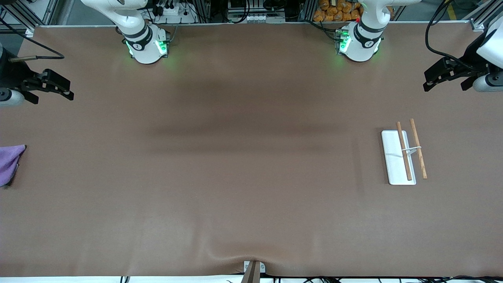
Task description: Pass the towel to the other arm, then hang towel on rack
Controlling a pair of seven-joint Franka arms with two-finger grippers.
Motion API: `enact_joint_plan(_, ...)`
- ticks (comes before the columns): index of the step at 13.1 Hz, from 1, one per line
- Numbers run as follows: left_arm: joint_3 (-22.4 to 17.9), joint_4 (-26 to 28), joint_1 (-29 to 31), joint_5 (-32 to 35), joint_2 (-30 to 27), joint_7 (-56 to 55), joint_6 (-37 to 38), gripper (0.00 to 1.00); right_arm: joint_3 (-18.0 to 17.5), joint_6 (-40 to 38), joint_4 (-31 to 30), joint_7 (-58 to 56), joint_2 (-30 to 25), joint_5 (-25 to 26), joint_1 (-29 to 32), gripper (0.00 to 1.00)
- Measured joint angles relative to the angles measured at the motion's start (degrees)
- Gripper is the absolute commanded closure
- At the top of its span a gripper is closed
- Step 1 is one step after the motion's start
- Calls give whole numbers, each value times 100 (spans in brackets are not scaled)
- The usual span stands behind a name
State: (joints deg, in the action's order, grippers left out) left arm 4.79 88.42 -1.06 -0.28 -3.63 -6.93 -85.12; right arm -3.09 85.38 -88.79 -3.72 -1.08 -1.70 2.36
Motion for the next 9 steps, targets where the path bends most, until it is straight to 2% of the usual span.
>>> enact_joint_plan(2, -1, 8, 2, 0, 10, 2, 1, 0, 21, 26, -37, -2, 88, 3, 152, 0)
enact_joint_plan(5, 2, 21, 1, 0, 71, 2, 2, 0, 64, 160, -39, -26, 541, 24, 487, 0)
enact_joint_plan(9, 7, 40, -2, 0, 118, 2, 2, 0, 103, 730, -35, -394, 1101, 401, 1201, 0)
